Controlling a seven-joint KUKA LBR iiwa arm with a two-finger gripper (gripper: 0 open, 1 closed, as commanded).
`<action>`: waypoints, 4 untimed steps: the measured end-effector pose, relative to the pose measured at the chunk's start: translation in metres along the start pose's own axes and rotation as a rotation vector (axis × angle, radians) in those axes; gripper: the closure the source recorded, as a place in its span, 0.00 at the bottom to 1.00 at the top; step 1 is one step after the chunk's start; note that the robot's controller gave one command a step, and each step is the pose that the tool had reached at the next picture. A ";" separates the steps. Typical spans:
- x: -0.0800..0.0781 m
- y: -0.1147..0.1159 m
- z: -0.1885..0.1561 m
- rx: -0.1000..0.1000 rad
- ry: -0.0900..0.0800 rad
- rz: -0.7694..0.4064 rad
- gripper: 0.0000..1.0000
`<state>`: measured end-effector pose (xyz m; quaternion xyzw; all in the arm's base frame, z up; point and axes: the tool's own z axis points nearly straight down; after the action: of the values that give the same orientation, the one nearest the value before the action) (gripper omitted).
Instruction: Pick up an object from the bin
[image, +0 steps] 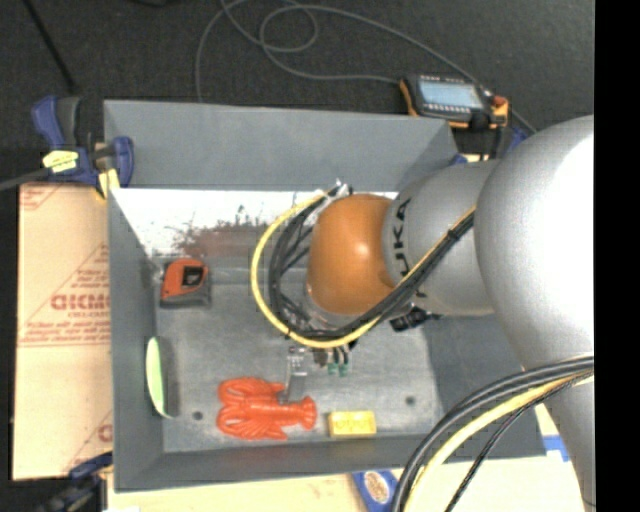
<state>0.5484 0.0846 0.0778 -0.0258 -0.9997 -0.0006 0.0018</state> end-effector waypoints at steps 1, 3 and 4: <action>0.036 -0.008 0.003 0.001 -0.013 -0.043 0.00; 0.043 0.060 0.006 -0.001 -0.008 -0.022 1.00; 0.043 0.060 0.006 -0.001 -0.008 -0.021 1.00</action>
Offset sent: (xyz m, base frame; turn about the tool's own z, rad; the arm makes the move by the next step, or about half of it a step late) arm -0.0425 0.0452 -0.0078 -0.2500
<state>0.5087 0.1465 0.0718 -0.0153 -0.9999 -0.0011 -0.0020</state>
